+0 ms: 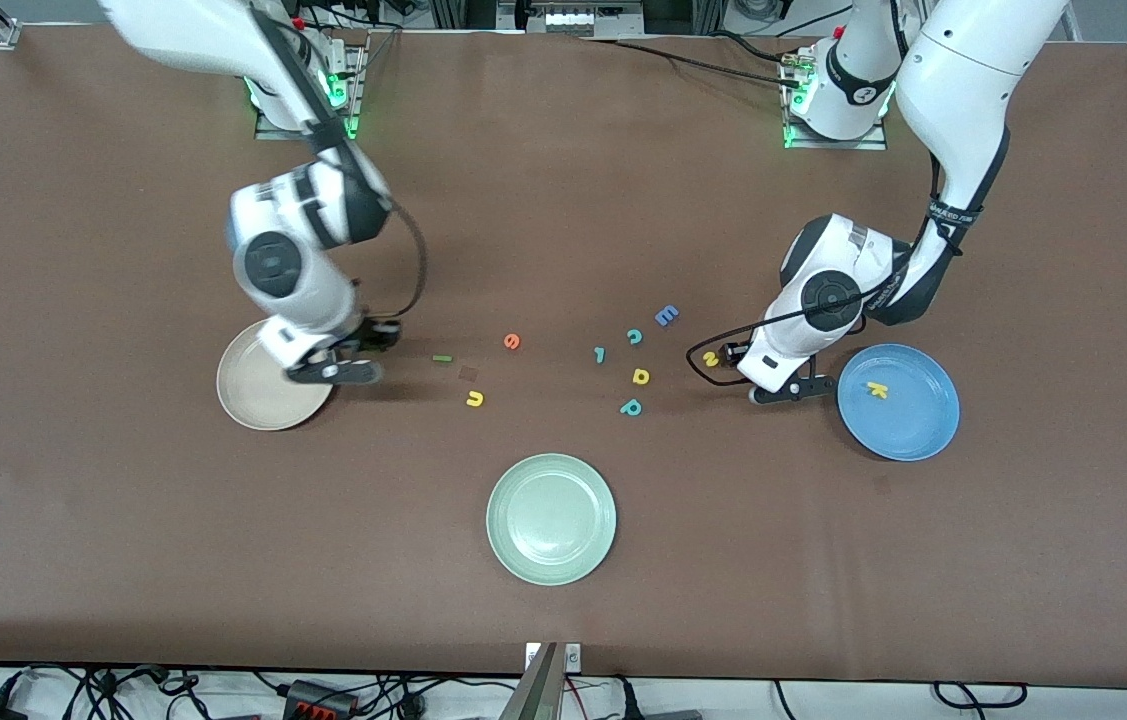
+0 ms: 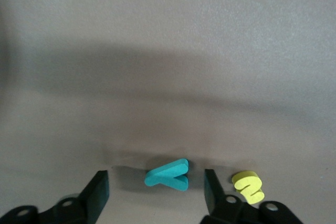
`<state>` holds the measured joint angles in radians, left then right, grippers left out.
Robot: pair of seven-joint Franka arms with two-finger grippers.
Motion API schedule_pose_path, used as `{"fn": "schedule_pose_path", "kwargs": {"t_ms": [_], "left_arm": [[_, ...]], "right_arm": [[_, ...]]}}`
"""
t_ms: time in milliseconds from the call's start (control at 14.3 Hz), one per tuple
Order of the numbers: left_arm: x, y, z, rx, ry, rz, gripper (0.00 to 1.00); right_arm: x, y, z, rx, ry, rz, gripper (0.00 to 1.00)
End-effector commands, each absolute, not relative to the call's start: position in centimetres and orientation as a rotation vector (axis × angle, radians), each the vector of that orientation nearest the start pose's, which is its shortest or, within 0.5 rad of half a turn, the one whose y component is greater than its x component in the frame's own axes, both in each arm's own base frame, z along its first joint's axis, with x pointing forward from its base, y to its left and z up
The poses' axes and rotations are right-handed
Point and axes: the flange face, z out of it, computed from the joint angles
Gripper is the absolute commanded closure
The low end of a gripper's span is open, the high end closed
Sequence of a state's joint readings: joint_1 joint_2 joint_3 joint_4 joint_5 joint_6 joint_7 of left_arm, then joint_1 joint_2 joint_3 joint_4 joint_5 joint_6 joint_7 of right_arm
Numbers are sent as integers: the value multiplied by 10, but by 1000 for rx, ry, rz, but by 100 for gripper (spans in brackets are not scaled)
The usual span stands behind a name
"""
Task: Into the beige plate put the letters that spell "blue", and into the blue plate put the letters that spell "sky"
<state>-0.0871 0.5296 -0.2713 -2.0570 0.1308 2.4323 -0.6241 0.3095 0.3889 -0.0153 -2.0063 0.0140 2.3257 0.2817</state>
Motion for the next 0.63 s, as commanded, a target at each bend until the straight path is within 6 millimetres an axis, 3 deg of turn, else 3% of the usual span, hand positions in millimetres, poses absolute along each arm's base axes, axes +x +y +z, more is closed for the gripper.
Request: {"fn": "schedule_pose_path", "kwargs": {"t_ms": [0,140,280,350,420,561], "left_arm": [[535,-203,172,-3105,-271,209,48],[536,-200,168,-3105,-267,216,50],[538,-201,169,-3116,-269,192,60],[539,-201,170,-3117,-267,190,69],[539,-201,172,-3117,-269,185,79],[542,-200,181,-3115,-267,173,85]], "right_arm": [[591,132,253,-3154,-59,116,91],[593,106,231,-3161,-77,166,91],[594,93,217,-3181,-124,190,90],[595,89,215,-3194,-145,183,70],[598,85,217,-3201,-154,172,4],[603,104,239,-3197,-186,127,0]]}}
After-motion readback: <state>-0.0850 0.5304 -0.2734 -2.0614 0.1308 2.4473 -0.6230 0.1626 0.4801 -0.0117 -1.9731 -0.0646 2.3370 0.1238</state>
